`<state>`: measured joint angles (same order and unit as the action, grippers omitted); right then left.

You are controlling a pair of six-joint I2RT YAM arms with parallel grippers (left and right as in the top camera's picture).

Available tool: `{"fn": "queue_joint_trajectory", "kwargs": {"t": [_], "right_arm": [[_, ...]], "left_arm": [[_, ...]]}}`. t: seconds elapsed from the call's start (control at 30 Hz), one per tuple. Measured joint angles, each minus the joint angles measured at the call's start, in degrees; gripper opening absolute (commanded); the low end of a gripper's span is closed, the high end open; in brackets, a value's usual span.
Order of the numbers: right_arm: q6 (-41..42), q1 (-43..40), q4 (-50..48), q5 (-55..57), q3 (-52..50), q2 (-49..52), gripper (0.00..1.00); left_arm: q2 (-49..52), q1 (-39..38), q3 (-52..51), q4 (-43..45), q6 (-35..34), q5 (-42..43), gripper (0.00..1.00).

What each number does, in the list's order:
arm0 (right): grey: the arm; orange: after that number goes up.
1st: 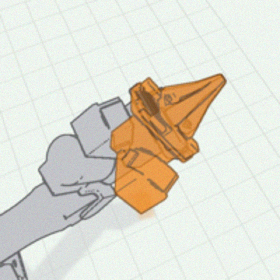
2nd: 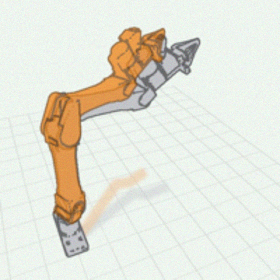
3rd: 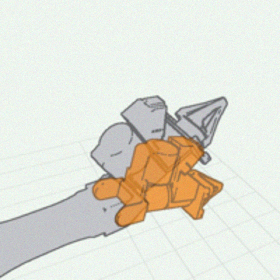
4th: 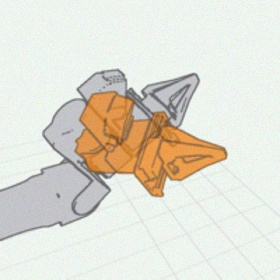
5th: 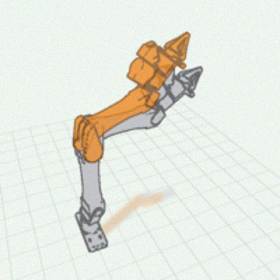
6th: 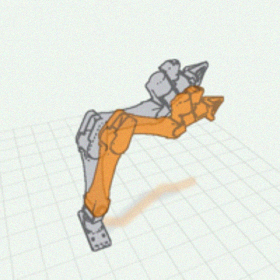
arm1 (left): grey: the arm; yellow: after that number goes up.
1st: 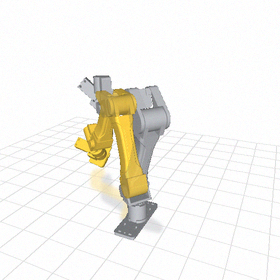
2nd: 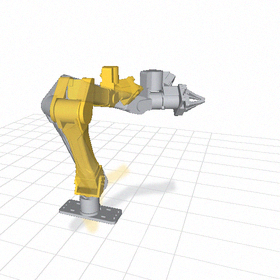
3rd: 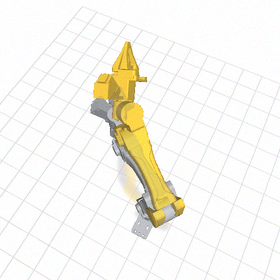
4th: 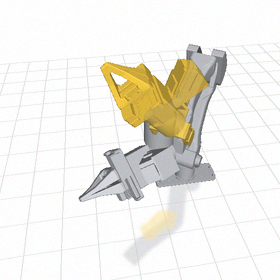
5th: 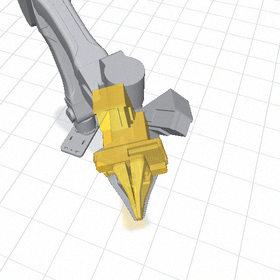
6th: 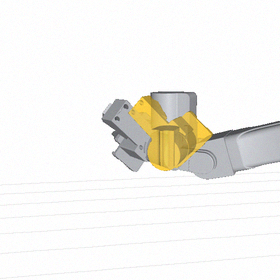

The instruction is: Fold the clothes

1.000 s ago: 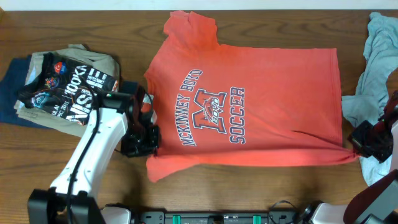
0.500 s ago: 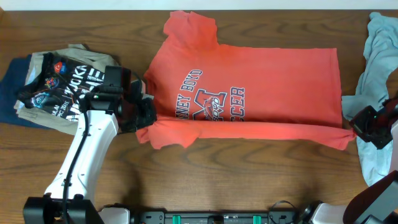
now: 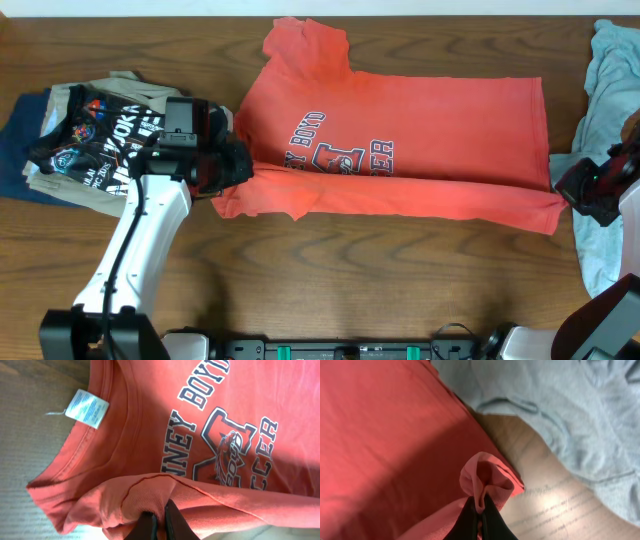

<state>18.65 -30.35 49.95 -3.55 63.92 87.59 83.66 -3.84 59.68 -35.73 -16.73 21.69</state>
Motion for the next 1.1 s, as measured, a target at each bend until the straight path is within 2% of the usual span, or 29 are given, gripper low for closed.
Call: {"fn": "queue_joint_trajectory", "kwargs": {"t": [0.13,0.17,0.2,0.27,0.33,0.37,0.47,0.6,0.8,1.1], "right_arm": [[0.0,0.5,-3.58,-0.22,-0.02,0.0,0.03],[0.0,1.07,-4.9,-0.17,-0.04,0.0,0.11],[0.22,1.44,-5.95,-0.46,-0.07,0.0,0.22],[0.02,2.67,-9.18,-0.55,-0.24,0.0,0.39],[0.07,3.43,-11.06,-0.57,-0.26,0.0,0.48],[-0.11,3.82,-11.45,-0.61,-0.26,0.0,0.49],[-0.39,4.87,-10.93,-0.76,-0.26,0.0,0.49],[-0.44,5.22,-9.44,-0.35,-1.01,0.0,0.49],[-0.44,5.22,-12.24,0.09,-8.13,0.04,0.48],[-0.44,5.22,-20.11,0.35,-19.71,0.13,0.45]], "left_arm": [[2.34,-0.02,0.0,2.62,0.0,0.04,0.06],[3.02,-0.02,0.0,3.52,0.02,0.02,0.07],[3.76,0.0,-0.02,4.72,0.04,0.0,0.13],[5.01,0.0,-0.02,7.37,0.33,-0.22,0.43],[5.86,0.11,-0.04,9.14,0.09,-0.66,0.66],[6.05,0.11,-0.04,9.57,0.0,-0.9,0.7],[6.14,0.15,-0.04,8.72,-0.09,-1.05,0.73],[6.14,0.28,-0.07,3.37,-0.04,-1.09,0.74],[6.14,0.31,-0.09,-3.37,0.02,-1.09,0.74],[6.14,0.31,-4.02,-0.63,0.04,-1.09,0.74]]}}
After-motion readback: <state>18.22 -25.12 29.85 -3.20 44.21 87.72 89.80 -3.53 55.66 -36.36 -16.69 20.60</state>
